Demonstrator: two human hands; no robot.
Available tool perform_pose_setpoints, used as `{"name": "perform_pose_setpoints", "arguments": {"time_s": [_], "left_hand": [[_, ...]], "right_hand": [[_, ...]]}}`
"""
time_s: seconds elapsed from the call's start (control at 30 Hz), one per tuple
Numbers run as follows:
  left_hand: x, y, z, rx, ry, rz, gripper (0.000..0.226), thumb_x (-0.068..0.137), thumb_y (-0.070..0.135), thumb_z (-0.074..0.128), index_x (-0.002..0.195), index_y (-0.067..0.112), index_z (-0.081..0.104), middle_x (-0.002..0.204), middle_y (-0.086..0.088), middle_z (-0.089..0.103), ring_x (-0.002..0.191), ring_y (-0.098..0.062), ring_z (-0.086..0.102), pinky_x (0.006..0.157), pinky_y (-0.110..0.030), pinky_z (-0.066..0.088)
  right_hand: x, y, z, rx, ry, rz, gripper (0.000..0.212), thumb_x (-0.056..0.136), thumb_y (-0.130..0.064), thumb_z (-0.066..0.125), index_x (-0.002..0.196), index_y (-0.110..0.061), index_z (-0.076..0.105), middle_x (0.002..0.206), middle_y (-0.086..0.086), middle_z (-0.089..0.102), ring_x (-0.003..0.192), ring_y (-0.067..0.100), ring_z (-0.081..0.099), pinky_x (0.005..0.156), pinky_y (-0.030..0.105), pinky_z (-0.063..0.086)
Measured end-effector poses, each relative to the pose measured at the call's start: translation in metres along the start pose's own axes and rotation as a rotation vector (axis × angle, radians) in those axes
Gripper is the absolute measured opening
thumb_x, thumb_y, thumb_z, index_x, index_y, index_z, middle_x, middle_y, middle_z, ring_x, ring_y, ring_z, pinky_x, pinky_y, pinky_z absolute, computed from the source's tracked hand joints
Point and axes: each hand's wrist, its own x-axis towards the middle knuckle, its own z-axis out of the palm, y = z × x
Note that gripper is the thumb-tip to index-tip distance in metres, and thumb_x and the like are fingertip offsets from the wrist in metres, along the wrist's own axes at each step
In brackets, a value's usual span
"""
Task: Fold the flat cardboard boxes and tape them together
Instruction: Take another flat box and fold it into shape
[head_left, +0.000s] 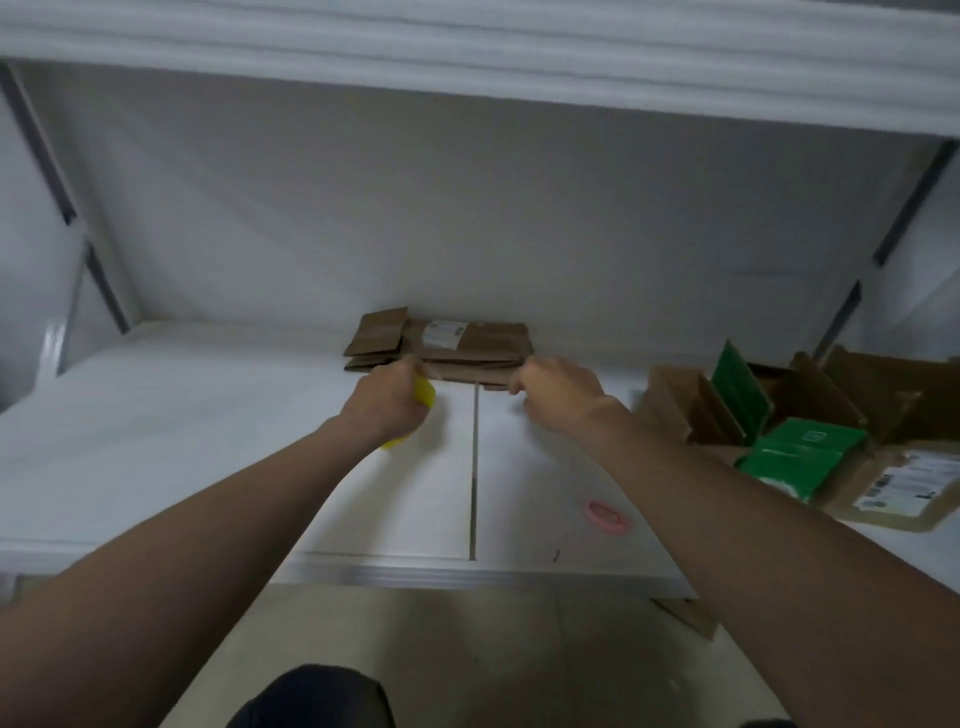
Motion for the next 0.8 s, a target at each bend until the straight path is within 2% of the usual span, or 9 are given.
{"name": "perform_pose_setpoints", "arguments": {"time_s": [0.07, 0.13, 0.23, 0.4, 0.5, 0.6, 0.73, 0.8], "left_hand": [[0.010, -0.016, 0.005, -0.002, 0.034, -0.034, 0.042, 0.091, 0.016, 0.060, 0.132, 0.015, 0.051, 0.125, -0.015, 0.061, 0.116, -0.037, 0.056, 0.088, -0.038, 0.044], [0.023, -0.030, 0.011, -0.010, 0.059, -0.047, 0.042, 0.092, 0.016, 0.059, 0.133, 0.014, 0.051, 0.125, -0.015, 0.061, 0.114, -0.038, 0.057, 0.086, -0.037, 0.043], [0.043, -0.048, 0.021, -0.075, 0.061, -0.043, 0.041, 0.092, 0.016, 0.060, 0.132, 0.014, 0.052, 0.123, -0.014, 0.063, 0.111, -0.038, 0.058, 0.077, -0.032, 0.037], [0.076, -0.063, 0.032, -0.192, 0.058, -0.041, 0.049, 0.090, 0.016, 0.067, 0.136, 0.016, 0.053, 0.119, -0.014, 0.066, 0.110, -0.035, 0.060, 0.074, -0.028, 0.036], [0.094, -0.066, 0.037, -0.232, 0.083, -0.056, 0.047, 0.088, 0.016, 0.069, 0.133, 0.017, 0.057, 0.118, -0.011, 0.066, 0.112, -0.032, 0.060, 0.075, -0.027, 0.039], [0.104, -0.069, 0.040, -0.266, 0.103, -0.073, 0.045, 0.087, 0.018, 0.070, 0.130, 0.020, 0.057, 0.122, -0.009, 0.063, 0.114, -0.031, 0.057, 0.083, -0.034, 0.047], [0.108, -0.074, 0.046, -0.337, 0.084, -0.080, 0.040, 0.092, 0.021, 0.065, 0.130, 0.021, 0.049, 0.115, -0.006, 0.062, 0.100, -0.029, 0.062, 0.088, -0.039, 0.052], [0.109, -0.075, 0.049, -0.446, 0.077, -0.108, 0.037, 0.096, 0.019, 0.060, 0.129, 0.020, 0.044, 0.114, -0.009, 0.062, 0.085, -0.032, 0.072, 0.077, -0.041, 0.059]], "right_hand": [[0.023, -0.009, 0.012, -0.037, 0.017, -0.045, 0.035, 0.096, -0.005, 0.055, 0.124, -0.023, 0.068, 0.133, 0.004, 0.056, 0.122, 0.031, 0.054, 0.092, 0.040, 0.047], [0.046, -0.016, 0.025, -0.082, 0.035, -0.069, 0.031, 0.096, -0.006, 0.055, 0.122, -0.017, 0.067, 0.131, 0.005, 0.051, 0.121, 0.033, 0.049, 0.087, 0.041, 0.047], [0.078, -0.025, 0.041, -0.083, 0.034, -0.038, 0.034, 0.093, -0.014, 0.057, 0.127, -0.016, 0.063, 0.134, 0.004, 0.046, 0.126, 0.034, 0.042, 0.093, 0.043, 0.047], [0.120, -0.035, 0.065, -0.135, 0.010, -0.002, 0.041, 0.089, -0.022, 0.060, 0.130, -0.020, 0.064, 0.150, 0.003, 0.034, 0.136, 0.036, 0.030, 0.108, 0.047, 0.039], [0.139, -0.034, 0.077, -0.170, 0.002, 0.001, 0.040, 0.087, -0.024, 0.061, 0.127, -0.022, 0.067, 0.151, 0.005, 0.033, 0.136, 0.036, 0.028, 0.108, 0.049, 0.037], [0.150, -0.032, 0.082, -0.195, 0.009, -0.018, 0.043, 0.087, -0.024, 0.064, 0.130, -0.021, 0.066, 0.156, 0.006, 0.029, 0.139, 0.036, 0.027, 0.111, 0.046, 0.033], [0.158, -0.029, 0.082, -0.247, -0.034, -0.025, 0.045, 0.088, -0.029, 0.065, 0.132, -0.020, 0.064, 0.159, 0.006, 0.026, 0.141, 0.037, 0.024, 0.113, 0.048, 0.030], [0.160, -0.029, 0.084, -0.276, -0.039, -0.042, 0.044, 0.088, -0.030, 0.065, 0.131, -0.020, 0.065, 0.160, 0.005, 0.024, 0.141, 0.037, 0.025, 0.112, 0.048, 0.030]]}}
